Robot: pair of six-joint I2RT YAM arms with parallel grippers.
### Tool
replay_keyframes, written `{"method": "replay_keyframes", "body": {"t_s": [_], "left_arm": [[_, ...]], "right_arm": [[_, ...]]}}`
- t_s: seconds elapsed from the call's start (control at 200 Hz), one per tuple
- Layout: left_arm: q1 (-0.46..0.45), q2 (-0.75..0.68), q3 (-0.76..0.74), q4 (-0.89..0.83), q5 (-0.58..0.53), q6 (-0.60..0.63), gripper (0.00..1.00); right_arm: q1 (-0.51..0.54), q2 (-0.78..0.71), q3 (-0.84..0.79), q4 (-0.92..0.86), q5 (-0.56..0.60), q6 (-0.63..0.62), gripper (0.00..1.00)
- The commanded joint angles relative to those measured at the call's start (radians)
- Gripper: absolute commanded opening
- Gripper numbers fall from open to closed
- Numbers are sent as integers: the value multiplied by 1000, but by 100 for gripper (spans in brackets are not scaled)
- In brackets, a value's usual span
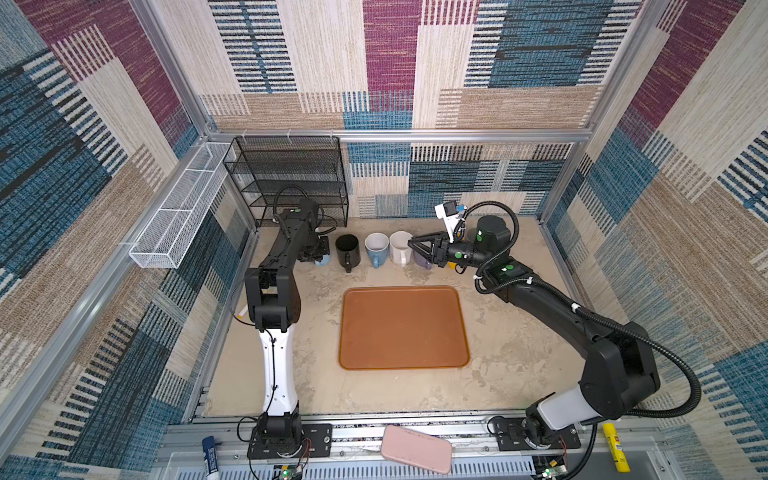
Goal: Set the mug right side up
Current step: 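Turn the light-blue mug upright with the left gripper and lower it beside the black mug, then open the left gripper off the light-blue mug and raise it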
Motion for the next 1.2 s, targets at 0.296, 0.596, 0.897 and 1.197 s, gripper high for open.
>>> {"method": "replay_keyframes", "body": {"t_s": [0.296, 0.596, 0.897, 1.197], "left_arm": [[2, 2, 27, -51, -9, 34, 9], [2, 6, 39, -57, -4, 37, 15], [2, 8, 40, -65, -14, 40, 15], [2, 4, 44, -71, -11, 40, 20]], "right_arm": [[2, -8, -3, 14, -1, -3, 34], [1, -9, -5, 14, 2, -4, 34], [1, -7, -6, 13, 6, -8, 34], [0, -10, -4, 8, 9, -9, 34]]}}
